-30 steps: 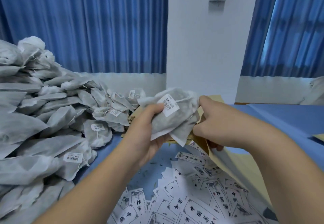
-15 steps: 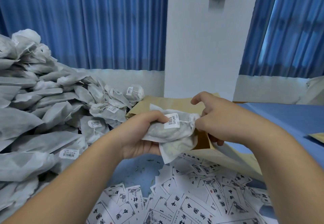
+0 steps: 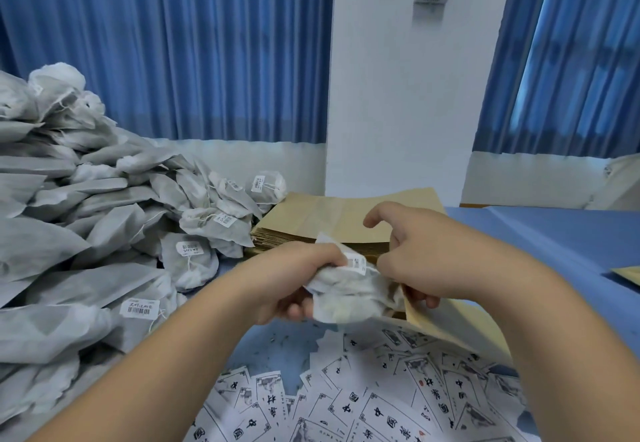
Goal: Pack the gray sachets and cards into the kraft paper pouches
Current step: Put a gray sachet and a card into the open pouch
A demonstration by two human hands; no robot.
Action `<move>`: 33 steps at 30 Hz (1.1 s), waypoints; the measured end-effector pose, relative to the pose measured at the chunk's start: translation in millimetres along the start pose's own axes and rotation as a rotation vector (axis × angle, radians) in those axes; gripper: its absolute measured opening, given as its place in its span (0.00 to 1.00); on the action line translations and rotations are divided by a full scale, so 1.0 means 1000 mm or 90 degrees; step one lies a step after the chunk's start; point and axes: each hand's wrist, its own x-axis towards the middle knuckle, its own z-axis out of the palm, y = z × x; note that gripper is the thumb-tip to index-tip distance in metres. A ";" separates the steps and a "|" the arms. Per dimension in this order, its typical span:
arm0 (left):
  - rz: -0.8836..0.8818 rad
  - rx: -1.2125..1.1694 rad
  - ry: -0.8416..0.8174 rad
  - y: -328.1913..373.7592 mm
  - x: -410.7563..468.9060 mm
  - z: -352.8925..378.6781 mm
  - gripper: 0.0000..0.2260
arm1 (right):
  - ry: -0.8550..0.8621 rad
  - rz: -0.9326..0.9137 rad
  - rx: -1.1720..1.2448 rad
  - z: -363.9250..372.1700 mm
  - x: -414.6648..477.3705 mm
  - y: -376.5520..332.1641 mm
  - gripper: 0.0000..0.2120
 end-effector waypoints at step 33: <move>0.129 0.011 0.032 0.005 -0.008 0.016 0.06 | 0.031 -0.079 0.000 -0.004 0.000 0.002 0.19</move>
